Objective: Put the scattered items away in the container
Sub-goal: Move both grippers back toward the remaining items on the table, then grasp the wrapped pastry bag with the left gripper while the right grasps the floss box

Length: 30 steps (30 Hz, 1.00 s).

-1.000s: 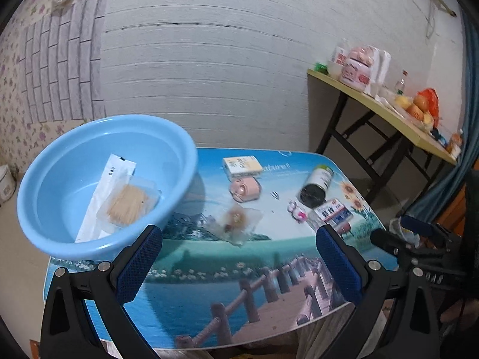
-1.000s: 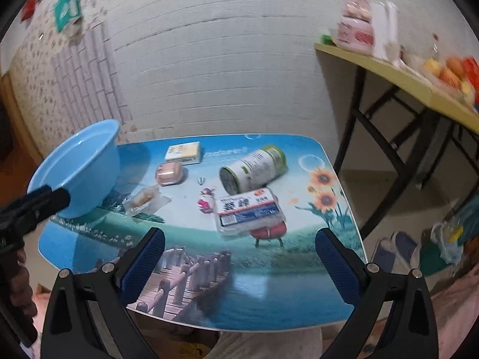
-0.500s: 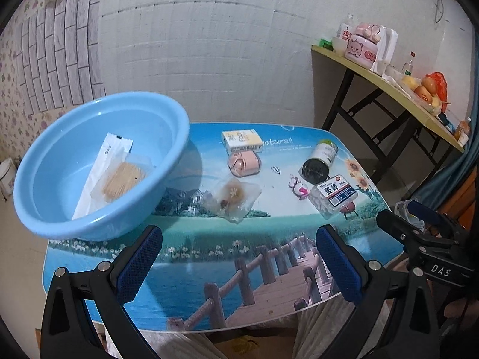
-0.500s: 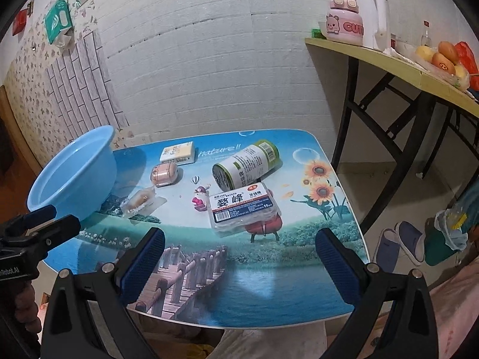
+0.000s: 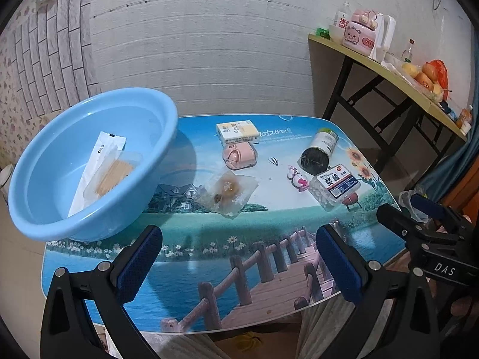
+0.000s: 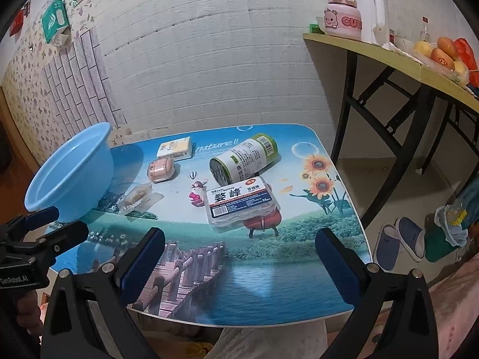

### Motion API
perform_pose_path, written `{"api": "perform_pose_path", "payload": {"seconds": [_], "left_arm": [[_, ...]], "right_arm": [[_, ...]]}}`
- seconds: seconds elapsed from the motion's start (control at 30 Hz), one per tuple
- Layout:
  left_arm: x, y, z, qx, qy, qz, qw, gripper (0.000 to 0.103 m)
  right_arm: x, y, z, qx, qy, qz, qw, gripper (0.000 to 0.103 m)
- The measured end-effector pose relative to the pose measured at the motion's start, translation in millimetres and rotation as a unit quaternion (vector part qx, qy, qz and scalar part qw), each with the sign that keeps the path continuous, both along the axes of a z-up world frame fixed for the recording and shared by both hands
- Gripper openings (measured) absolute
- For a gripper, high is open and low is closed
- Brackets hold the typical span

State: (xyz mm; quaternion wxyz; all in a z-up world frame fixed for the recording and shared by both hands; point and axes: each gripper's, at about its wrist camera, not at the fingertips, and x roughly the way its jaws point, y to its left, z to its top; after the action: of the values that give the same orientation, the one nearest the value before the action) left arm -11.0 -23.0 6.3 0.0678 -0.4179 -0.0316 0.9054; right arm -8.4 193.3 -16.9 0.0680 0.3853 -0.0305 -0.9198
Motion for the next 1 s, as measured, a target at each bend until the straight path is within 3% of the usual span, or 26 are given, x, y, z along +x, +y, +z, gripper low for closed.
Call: {"api": "perform_pose_path", "payload": {"seconds": [0.6,0.87,1.0], "left_arm": [[-21.5,21.7,-21.8,-0.047,-0.012,-0.018,0.9986,0.103],[-43.7,23.4,-39.9,-0.092,-0.015,-0.036,0.995,0.103],[-55.2,22.1,-50.7,-0.092,-0.031,-0.04,0.9945,0.103]], "right_arm": [[-16.0,7.6,-14.4,0.009,-0.002,0.013,1.0,0.101],[-35.6,-2.4,-23.9,0.038,-0.005,0.069,0.997,0.101],[-47.1,-1.8,-31.0,0.041,-0.013,0.073,0.996,0.101]]}}
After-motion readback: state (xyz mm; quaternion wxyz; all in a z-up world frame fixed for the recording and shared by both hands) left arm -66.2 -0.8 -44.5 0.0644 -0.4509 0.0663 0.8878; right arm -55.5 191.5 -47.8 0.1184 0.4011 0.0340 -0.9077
